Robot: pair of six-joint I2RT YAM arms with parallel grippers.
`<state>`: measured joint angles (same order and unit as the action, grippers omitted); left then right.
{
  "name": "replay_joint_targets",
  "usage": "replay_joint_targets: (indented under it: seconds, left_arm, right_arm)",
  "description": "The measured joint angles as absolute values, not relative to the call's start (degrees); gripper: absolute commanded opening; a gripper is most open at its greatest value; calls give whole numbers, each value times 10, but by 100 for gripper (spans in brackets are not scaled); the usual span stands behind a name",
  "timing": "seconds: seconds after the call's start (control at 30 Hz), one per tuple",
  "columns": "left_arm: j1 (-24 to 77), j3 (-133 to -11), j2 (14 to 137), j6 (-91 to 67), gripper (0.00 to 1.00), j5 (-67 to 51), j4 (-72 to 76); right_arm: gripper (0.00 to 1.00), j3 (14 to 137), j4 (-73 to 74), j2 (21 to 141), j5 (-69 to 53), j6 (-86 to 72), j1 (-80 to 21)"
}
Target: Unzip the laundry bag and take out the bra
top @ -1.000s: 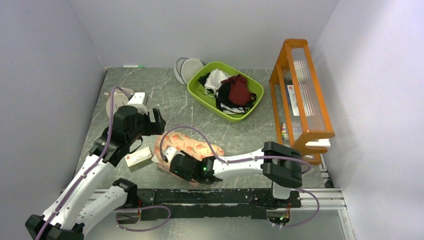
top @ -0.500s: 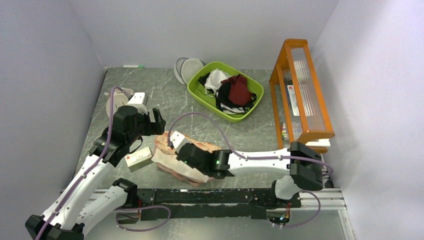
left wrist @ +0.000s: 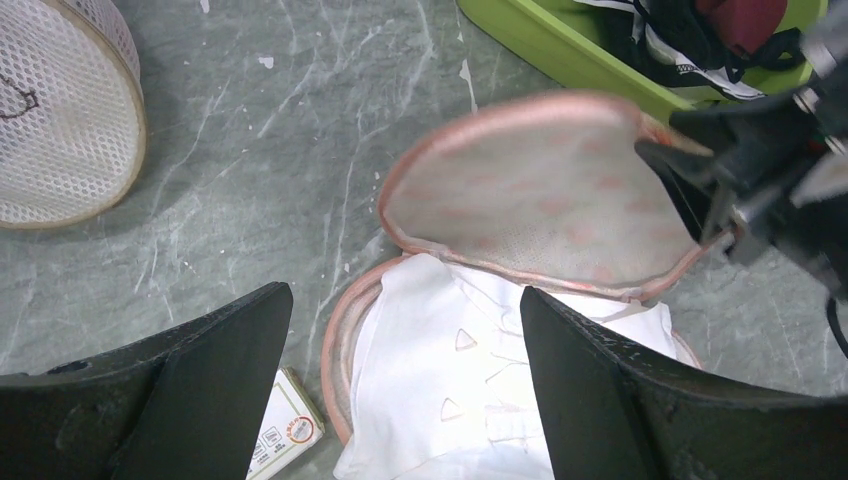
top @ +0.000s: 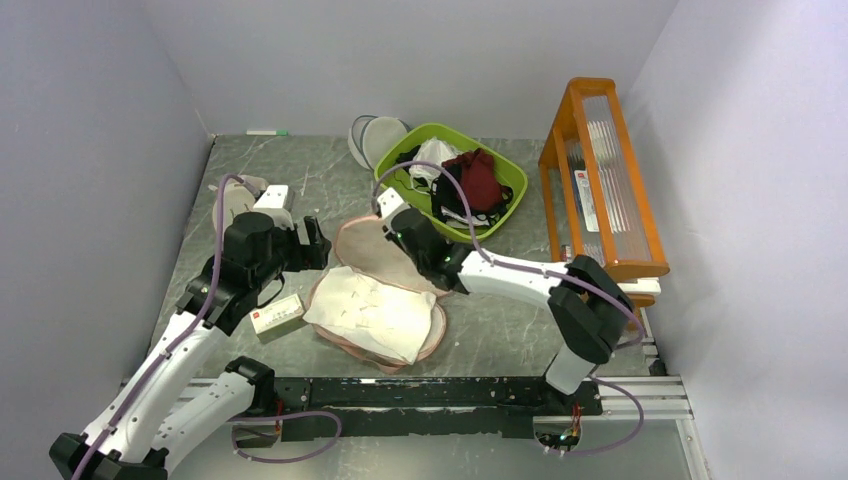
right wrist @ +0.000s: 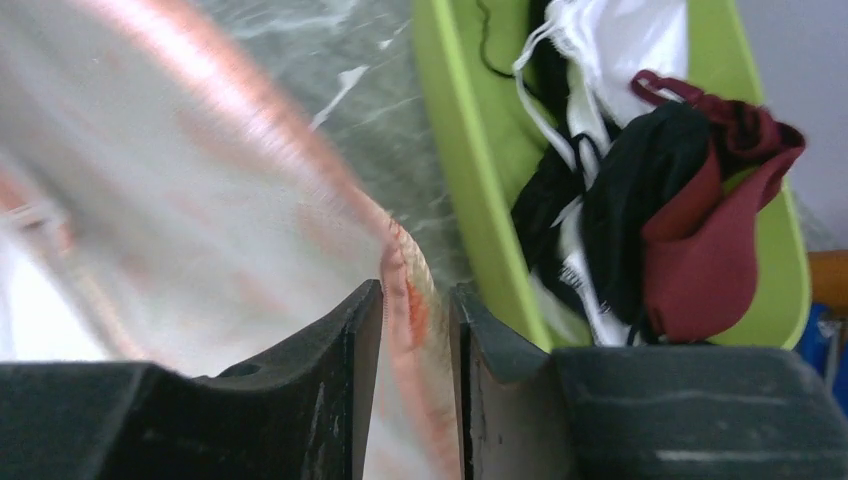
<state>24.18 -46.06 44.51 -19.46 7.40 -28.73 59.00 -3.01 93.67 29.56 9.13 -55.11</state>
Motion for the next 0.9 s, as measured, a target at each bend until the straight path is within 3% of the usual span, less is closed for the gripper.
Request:
replay_joint_targets:
  seconds: [0.13, 0.27, 0.37, 0.57, 0.9]
  left_arm:
    - [242, -461, 443, -195, 96, 74, -287]
    - [242, -461, 443, -195, 96, 74, -287]
    - [242, -461, 442, -195, 96, 74, -287]
    - [242, -461, 443, -195, 96, 74, -286]
    - [242, -461, 451, -194, 96, 73, -286]
  right_arm:
    - [48, 631, -51, 992, 289, 114, -507]
    - [78, 701, -10, 1046, 289, 105, -493]
    - [87, 726, 40, 1041, 287, 77, -500]
    - [94, 721, 133, 954, 259, -11, -521]
    - [92, 566, 143, 748, 107, -201, -528]
